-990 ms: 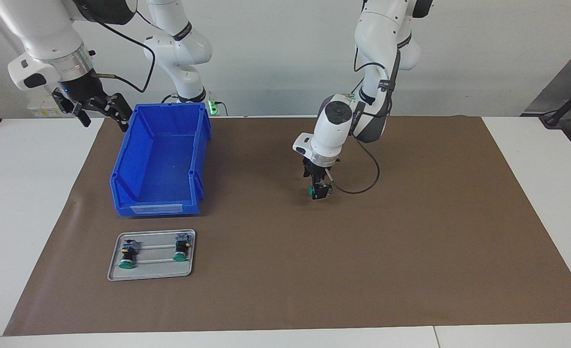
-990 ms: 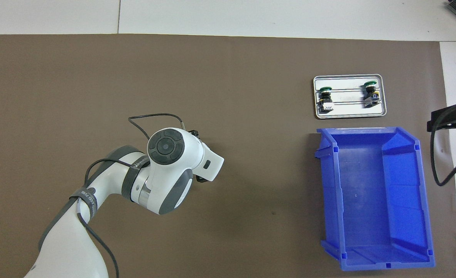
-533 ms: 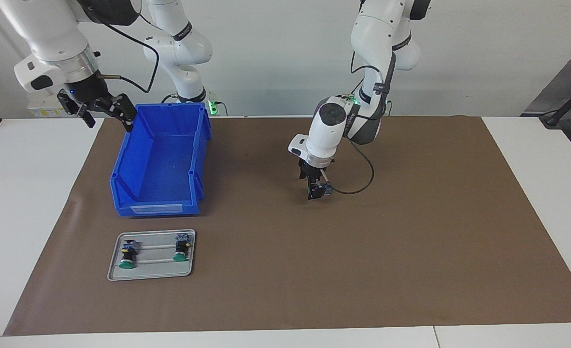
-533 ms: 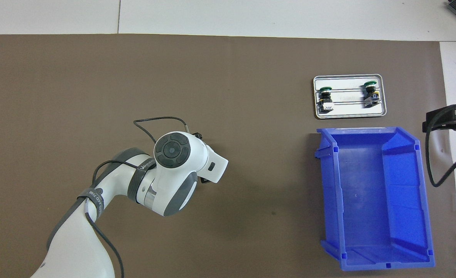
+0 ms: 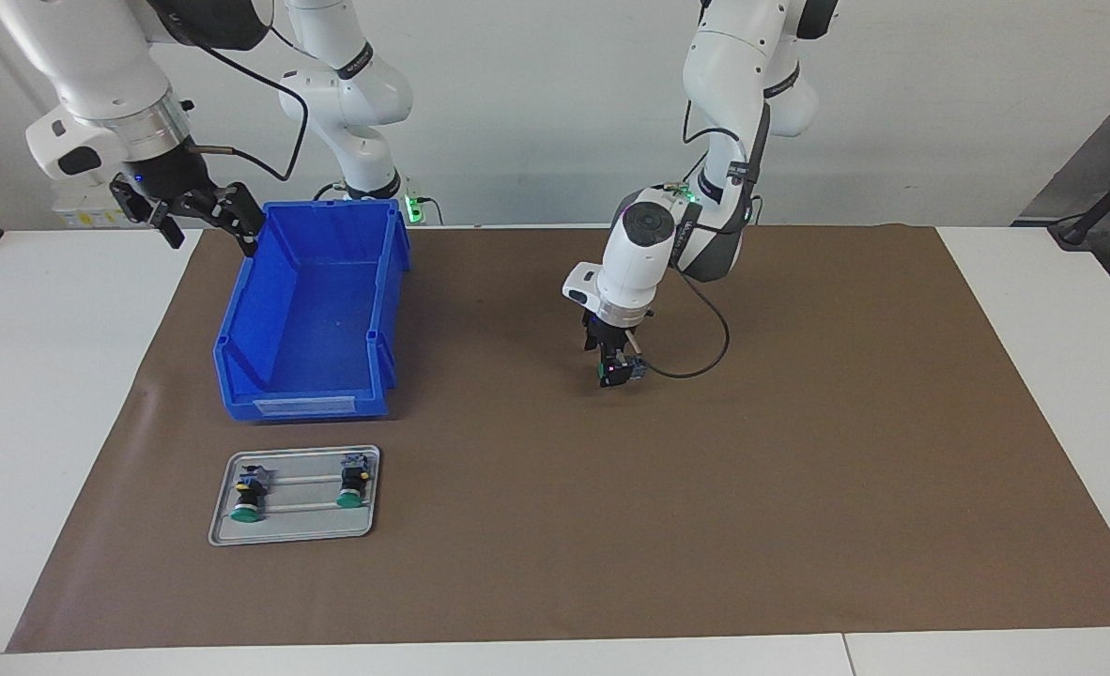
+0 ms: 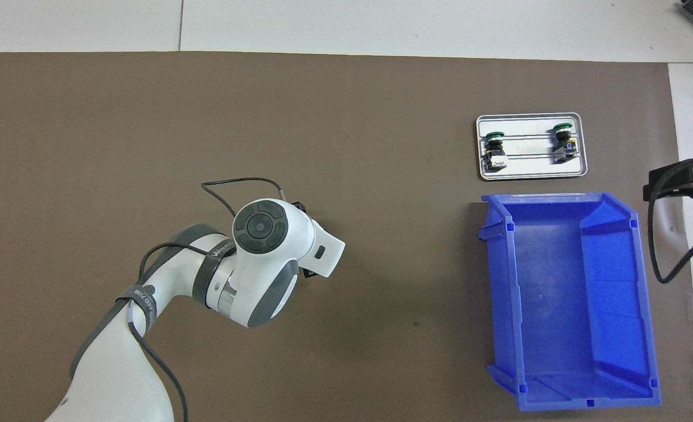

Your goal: Place and press button with both arms

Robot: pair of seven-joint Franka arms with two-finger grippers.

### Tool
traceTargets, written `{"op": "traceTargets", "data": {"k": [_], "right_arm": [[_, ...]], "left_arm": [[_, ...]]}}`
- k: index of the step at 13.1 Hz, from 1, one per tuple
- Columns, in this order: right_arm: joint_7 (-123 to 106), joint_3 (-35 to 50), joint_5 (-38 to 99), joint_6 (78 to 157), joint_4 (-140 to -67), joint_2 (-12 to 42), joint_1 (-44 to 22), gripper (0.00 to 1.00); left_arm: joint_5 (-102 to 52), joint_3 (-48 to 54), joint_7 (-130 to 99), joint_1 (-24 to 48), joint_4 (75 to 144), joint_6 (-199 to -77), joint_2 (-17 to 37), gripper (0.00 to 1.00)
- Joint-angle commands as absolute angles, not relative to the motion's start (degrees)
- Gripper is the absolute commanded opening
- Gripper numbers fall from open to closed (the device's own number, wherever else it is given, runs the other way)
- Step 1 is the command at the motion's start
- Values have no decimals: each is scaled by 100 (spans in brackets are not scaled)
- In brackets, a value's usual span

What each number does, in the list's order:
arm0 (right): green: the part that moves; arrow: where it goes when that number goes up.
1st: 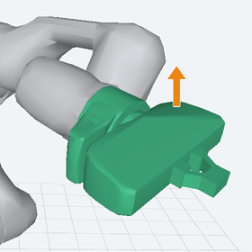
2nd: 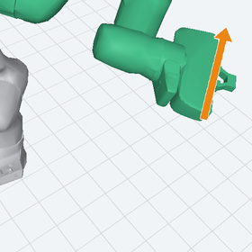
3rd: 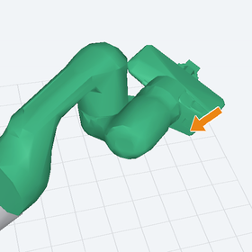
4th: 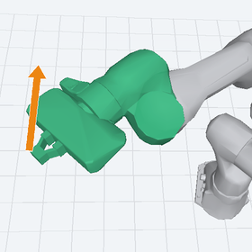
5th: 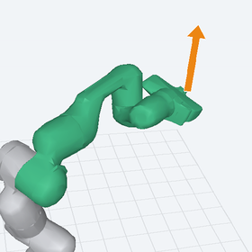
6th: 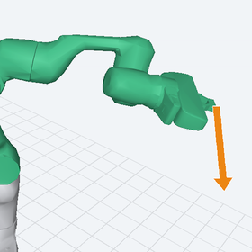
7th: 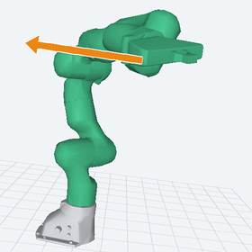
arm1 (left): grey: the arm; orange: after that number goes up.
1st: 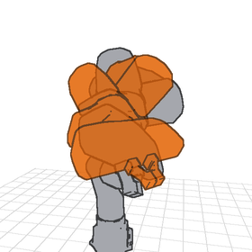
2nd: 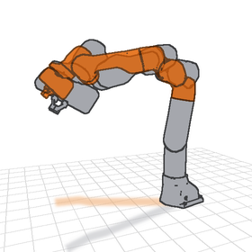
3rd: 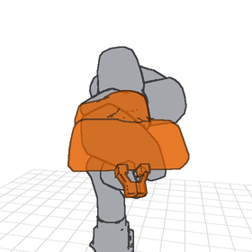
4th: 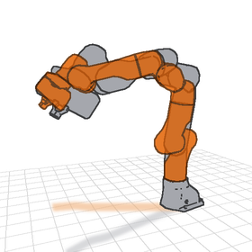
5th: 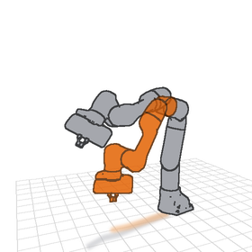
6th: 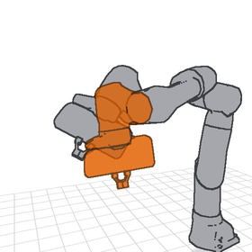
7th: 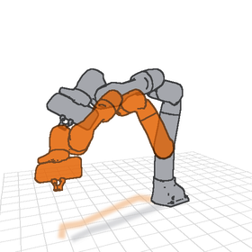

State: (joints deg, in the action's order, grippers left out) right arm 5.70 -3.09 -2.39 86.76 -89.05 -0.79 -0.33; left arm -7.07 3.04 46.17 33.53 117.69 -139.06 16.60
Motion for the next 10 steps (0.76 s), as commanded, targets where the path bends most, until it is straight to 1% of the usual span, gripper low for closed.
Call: {"op": "traceTargets", "data": {"k": [1,2,3,4,6,8,10], "right_arm": [[475,-299,-123,8807,-9053,-176,44,100],[475,-299,-123,8815,-9053,-176,44,100],[475,-299,-123,8815,-9053,-176,44,100],[475,-299,-123,8807,-9053,-176,44,100],[475,-299,-123,8780,-9053,-176,44,100],[475,-299,-123,8780,-9053,-176,44,100],[475,-299,-123,8780,-9053,-176,44,100]], "left_arm": [[-721,211,4579,3410,11769,-13729,1600,70],[-712,211,4579,3393,11751,-13668,1582,55],[-695,202,4623,3393,11725,-13667,1565,32],[-590,193,4632,3375,11646,-13650,1538,2],[-519,193,4614,3270,11488,-13597,1425,0],[-562,211,4570,3103,11487,-13640,1196,0],[-641,194,4492,3076,11461,-13649,1169,0]]}}
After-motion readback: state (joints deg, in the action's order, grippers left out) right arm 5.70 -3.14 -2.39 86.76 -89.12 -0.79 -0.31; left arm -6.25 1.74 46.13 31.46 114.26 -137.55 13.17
